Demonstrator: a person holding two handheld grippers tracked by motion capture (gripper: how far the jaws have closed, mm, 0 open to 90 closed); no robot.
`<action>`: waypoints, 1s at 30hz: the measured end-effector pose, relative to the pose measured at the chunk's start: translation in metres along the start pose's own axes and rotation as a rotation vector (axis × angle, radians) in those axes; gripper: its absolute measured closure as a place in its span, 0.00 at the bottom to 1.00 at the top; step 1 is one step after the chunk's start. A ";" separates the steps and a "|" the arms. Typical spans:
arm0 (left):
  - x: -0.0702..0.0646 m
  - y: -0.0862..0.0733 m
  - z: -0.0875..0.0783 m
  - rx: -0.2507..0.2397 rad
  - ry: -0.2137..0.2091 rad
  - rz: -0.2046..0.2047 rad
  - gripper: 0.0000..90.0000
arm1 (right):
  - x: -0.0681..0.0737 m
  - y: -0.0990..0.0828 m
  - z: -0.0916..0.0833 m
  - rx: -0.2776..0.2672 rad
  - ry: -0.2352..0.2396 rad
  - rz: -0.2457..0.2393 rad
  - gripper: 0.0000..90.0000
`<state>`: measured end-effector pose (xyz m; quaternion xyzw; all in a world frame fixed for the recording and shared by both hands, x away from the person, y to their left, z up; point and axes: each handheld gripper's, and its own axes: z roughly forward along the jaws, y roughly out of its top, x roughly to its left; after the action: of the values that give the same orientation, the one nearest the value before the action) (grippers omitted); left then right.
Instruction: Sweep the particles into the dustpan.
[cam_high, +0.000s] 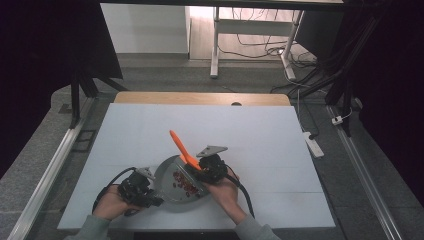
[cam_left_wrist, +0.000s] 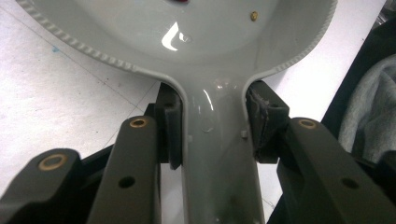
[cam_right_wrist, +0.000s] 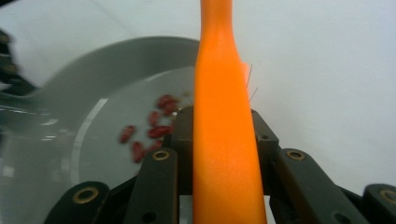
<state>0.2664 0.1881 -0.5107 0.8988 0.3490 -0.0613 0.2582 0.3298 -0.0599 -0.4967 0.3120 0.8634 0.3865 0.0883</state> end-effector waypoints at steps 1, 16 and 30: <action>0.000 0.000 0.000 -0.002 -0.003 -0.001 0.69 | 0.007 0.003 0.002 0.005 0.041 -0.014 0.79; 0.001 -0.001 0.002 -0.002 -0.009 -0.005 0.69 | -0.041 0.012 -0.045 -0.114 -0.004 0.080 0.79; 0.001 -0.006 0.006 -0.047 -0.005 -0.010 0.69 | -0.081 -0.010 -0.071 -0.116 -0.064 0.101 0.79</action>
<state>0.2632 0.1897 -0.5187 0.8907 0.3539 -0.0568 0.2798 0.3613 -0.1580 -0.4622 0.3617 0.8194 0.4298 0.1144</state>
